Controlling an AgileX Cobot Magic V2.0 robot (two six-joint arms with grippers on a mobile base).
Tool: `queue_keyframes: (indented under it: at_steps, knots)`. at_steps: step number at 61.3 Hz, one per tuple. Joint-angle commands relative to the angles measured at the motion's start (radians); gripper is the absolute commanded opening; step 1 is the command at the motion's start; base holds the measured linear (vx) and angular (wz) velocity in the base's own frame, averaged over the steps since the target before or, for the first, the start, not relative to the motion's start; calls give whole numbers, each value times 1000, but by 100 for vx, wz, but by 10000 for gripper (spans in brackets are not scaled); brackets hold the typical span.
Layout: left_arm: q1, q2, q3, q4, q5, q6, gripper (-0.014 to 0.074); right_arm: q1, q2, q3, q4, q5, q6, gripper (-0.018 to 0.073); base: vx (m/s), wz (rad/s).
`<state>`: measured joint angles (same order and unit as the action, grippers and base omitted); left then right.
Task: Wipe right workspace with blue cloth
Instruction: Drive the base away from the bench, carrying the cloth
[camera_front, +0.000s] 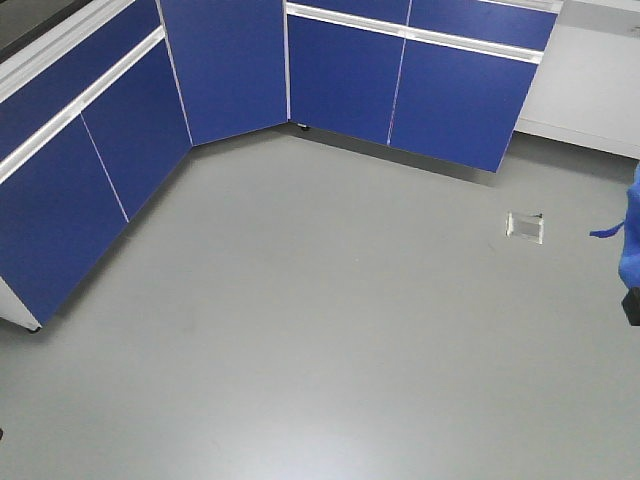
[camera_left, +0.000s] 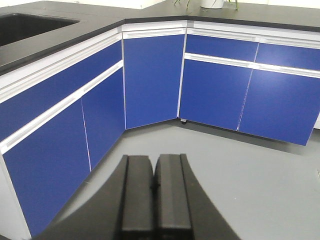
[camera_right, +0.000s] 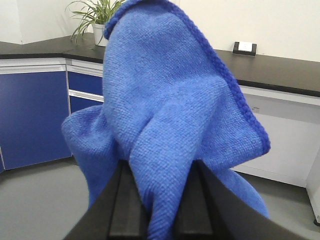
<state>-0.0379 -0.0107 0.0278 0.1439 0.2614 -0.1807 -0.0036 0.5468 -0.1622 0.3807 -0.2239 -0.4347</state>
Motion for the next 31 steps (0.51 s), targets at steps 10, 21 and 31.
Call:
queue_keyframes:
  at_steps: [10,21,31]
  knots:
    - [-4,-16,30,1,-78,-8,-6,-3,8,-31,-10,-81,-6,0,0,0]
    - [-4,-16,30,1,-78,-8,-6,-3,8,-31,-10,-81,-6,0,0,0]
    - [-4,-16,30,1,-78,-8,-6,-3,8,-31,-10,-81,-6,0,1,-4]
